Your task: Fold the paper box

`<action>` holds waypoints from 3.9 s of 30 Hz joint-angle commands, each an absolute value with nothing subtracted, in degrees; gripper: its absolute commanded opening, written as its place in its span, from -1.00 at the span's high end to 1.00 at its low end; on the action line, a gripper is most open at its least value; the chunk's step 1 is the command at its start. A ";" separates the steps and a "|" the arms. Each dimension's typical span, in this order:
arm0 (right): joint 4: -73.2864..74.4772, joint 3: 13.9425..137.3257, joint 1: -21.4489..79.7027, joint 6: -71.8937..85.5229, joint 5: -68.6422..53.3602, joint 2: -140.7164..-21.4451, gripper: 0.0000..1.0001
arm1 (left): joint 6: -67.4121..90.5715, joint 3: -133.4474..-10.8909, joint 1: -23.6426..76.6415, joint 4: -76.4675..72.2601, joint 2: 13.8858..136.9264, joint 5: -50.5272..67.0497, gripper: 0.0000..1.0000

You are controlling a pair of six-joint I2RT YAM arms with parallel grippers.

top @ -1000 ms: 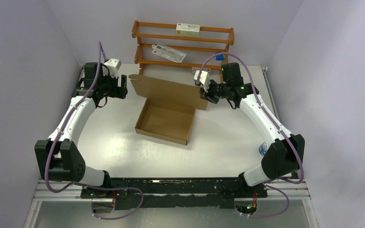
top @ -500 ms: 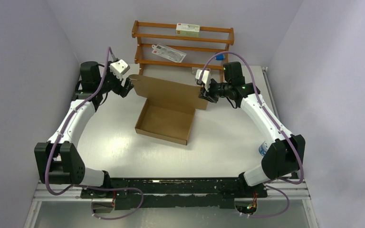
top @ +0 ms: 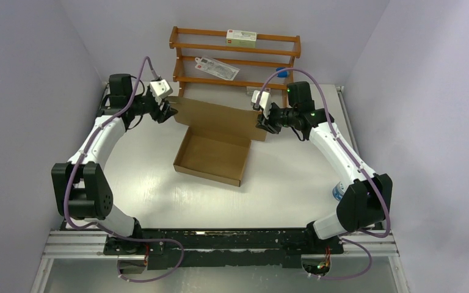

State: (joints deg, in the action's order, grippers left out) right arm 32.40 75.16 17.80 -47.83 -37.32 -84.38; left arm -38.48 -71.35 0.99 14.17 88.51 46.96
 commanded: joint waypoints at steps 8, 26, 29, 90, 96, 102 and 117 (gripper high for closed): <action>32.00 74.10 17.35 -46.91 -36.31 -83.08 0.55 | -40.77 -75.67 0.47 16.83 92.70 56.33 0.28; 17.54 66.88 17.96 -25.61 -31.07 -78.72 1.00 | -10.97 -67.68 6.78 5.90 84.65 40.78 0.89; 15.58 65.92 19.24 -20.42 -26.77 -77.82 1.00 | -4.45 -67.11 7.79 8.10 84.08 34.27 0.89; 5.75 67.03 40.46 29.01 29.71 -86.29 0.78 | 43.39 -49.96 24.15 -0.58 70.66 0.16 0.90; 5.80 65.37 41.55 33.22 30.05 -85.86 0.76 | 42.01 -46.74 24.52 -0.10 68.98 -1.14 0.89; 8.02 66.98 41.87 37.28 29.30 -86.34 0.73 | 40.69 -44.19 24.52 1.62 67.99 -1.82 0.90; 4.90 59.27 45.00 38.31 32.62 -81.58 0.62 | 41.80 -40.27 24.70 0.61 65.92 0.24 0.86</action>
